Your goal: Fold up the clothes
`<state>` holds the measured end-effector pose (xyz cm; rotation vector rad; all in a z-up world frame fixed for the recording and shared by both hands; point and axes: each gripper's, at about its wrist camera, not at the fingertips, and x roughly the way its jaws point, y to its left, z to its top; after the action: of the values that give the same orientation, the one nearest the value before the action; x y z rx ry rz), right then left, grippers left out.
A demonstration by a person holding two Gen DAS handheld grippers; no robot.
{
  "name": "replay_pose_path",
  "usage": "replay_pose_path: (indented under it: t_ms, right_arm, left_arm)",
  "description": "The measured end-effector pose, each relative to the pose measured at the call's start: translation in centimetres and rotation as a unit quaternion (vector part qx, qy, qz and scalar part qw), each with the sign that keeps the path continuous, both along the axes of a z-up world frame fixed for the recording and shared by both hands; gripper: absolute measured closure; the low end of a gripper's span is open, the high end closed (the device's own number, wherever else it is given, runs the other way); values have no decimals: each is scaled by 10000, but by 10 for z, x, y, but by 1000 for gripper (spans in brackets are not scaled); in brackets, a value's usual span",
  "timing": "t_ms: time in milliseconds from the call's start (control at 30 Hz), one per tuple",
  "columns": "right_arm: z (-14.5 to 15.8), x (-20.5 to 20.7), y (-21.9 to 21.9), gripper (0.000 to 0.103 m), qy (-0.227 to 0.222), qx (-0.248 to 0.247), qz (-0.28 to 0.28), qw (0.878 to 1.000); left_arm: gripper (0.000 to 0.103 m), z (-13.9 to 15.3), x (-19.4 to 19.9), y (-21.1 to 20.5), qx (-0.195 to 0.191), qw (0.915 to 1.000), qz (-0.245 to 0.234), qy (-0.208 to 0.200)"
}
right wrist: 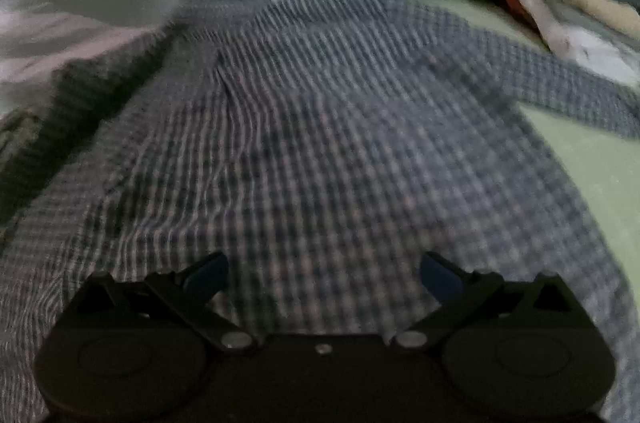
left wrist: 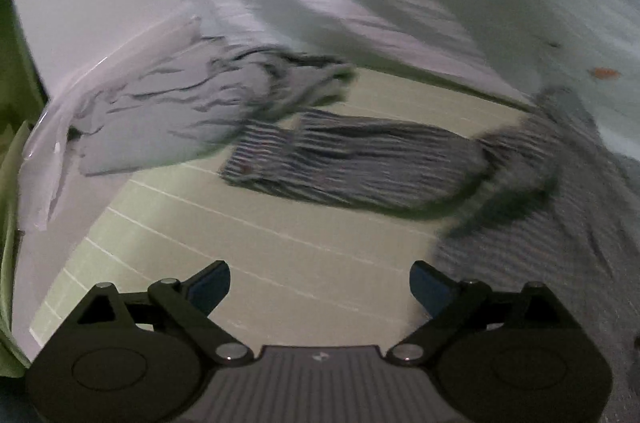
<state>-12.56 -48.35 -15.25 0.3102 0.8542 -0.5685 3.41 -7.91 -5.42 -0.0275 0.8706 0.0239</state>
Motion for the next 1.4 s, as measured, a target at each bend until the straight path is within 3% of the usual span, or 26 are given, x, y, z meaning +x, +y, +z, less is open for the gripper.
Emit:
replay_pose_path:
  t_ms: [200,500,633,733,800,867,933,1133,1333,1400]
  right_arm:
    - [-2,16,4,0,68,-145,-198,9997]
    - [-6,40,13,0,50,-183,-581,9981]
    - [-7,41,15,0,28,-201,-681,9975]
    - [-6,41,16,0,30,-202,-713,9972]
    - [-6,42,16,0,33,-201,-749,9970]
    - [-6,42,18,0,19,-215,-795,9966]
    - [-7,41,19,0,-2,-235,-819,9964]
    - [-7,40,18,0,-14,-248,-778,9967]
    - [-8,36,20,0,-90,-306,-758,9966]
    - [-8,34,18,0,-93,-300,-762,9966]
  left_arm:
    - [7,-17,69,34,72,9999,85,-15]
    - [8,-51,151,48,-85,9995,171,238]
    - [20,-65,168,48,-25,9990,125,439]
    - [30,-71,169,49,3,9986,141,508]
    - [43,-71,164,48,148,9990,32,412]
    - [65,-69,161,50,159,9992,-7,363]
    - [74,-68,156,54,200,9992,32,338]
    - [80,-61,123,94,426,9957,727,391]
    - [81,-57,80,132,269,9893,1330,526]
    - [76,-56,68,140,198,9875,1457,563]
